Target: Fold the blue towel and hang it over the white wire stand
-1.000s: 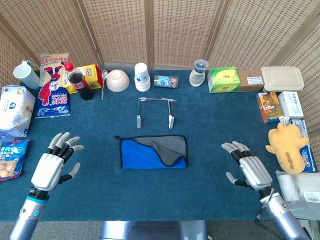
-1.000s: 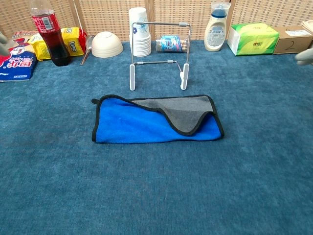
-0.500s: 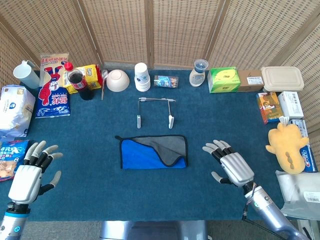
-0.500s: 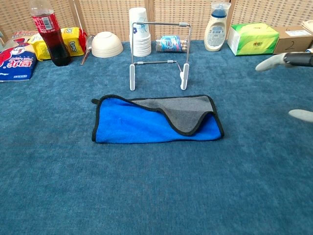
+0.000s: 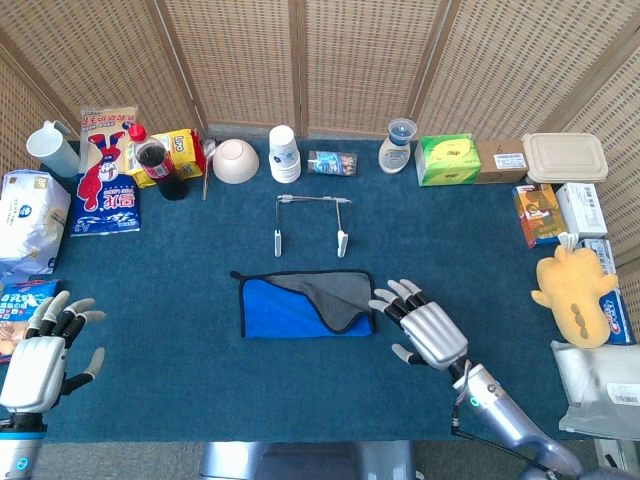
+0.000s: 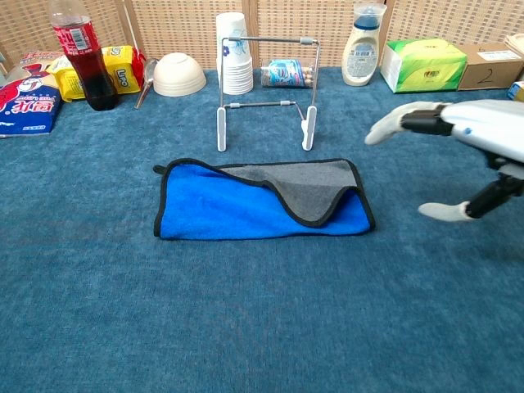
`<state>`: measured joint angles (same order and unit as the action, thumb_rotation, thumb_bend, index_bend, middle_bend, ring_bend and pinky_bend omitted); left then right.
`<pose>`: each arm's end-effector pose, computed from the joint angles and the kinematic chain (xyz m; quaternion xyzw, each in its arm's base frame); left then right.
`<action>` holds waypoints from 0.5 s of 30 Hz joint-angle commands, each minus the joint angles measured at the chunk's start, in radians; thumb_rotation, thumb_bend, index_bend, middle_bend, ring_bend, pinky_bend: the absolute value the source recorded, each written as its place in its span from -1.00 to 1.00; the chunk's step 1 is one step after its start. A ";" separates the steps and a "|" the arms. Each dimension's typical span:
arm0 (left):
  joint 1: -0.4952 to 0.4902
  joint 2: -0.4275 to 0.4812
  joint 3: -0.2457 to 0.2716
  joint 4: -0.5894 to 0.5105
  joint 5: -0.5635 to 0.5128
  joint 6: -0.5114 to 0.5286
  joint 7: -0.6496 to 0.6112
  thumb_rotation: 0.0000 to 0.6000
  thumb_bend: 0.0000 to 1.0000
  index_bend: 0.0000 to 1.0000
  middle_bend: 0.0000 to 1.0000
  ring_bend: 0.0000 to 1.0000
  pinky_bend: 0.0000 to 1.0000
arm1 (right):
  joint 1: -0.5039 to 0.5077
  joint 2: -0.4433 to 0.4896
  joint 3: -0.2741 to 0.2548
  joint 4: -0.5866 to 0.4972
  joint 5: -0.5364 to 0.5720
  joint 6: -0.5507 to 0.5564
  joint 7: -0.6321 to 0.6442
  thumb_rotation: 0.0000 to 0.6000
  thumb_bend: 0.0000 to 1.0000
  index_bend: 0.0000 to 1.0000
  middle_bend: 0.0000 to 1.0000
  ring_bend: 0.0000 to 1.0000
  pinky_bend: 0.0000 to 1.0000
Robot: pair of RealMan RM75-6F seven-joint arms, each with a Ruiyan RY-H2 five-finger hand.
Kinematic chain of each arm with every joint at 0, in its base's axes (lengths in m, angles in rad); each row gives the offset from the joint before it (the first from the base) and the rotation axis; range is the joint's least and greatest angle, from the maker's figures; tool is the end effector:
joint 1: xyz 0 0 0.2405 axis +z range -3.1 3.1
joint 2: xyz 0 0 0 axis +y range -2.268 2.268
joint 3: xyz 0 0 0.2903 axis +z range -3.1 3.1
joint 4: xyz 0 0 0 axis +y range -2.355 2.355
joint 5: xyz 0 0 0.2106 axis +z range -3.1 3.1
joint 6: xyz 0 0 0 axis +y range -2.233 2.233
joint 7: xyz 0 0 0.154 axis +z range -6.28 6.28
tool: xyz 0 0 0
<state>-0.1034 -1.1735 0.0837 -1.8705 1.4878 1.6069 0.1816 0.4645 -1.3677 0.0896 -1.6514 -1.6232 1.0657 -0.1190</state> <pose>-0.2894 0.1669 0.1388 -0.5737 -0.4328 -0.4143 0.5585 -0.2053 -0.2812 0.0281 0.7651 -0.3440 0.4229 0.3427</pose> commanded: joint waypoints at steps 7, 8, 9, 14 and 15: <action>0.004 0.023 -0.028 -0.018 0.015 -0.006 -0.012 1.00 -0.37 -0.41 -0.55 -0.93 -1.00 | 0.080 -0.115 0.019 0.099 0.013 -0.056 -0.018 1.00 -0.45 -0.64 -0.72 -0.98 -1.00; 0.004 0.027 -0.030 -0.021 0.019 -0.005 -0.012 1.00 -0.37 -0.41 -0.55 -0.93 -1.00 | 0.089 -0.128 0.022 0.110 0.015 -0.060 -0.018 1.00 -0.45 -0.64 -0.72 -0.98 -1.00; 0.005 0.029 -0.032 -0.023 0.021 -0.006 -0.012 1.00 -0.37 -0.41 -0.55 -0.93 -1.00 | 0.095 -0.137 0.024 0.119 0.016 -0.063 -0.018 1.00 -0.45 -0.64 -0.73 -0.98 -1.00; 0.009 0.034 -0.040 -0.027 0.023 -0.014 -0.018 1.00 -0.37 -0.41 -0.55 -0.94 -1.00 | 0.127 -0.185 0.032 0.169 0.023 -0.072 -0.021 1.00 -0.45 -0.65 -0.73 -0.98 -1.00; 0.009 0.034 -0.041 -0.028 0.022 -0.016 -0.019 1.00 -0.37 -0.41 -0.55 -0.94 -1.00 | 0.132 -0.190 0.034 0.175 0.024 -0.074 -0.021 1.00 -0.45 -0.65 -0.74 -0.98 -1.00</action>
<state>-0.0946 -1.1392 0.0435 -1.8978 1.5099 1.5914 0.1636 0.5896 -1.5512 0.1203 -1.4829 -1.6015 0.9954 -0.1393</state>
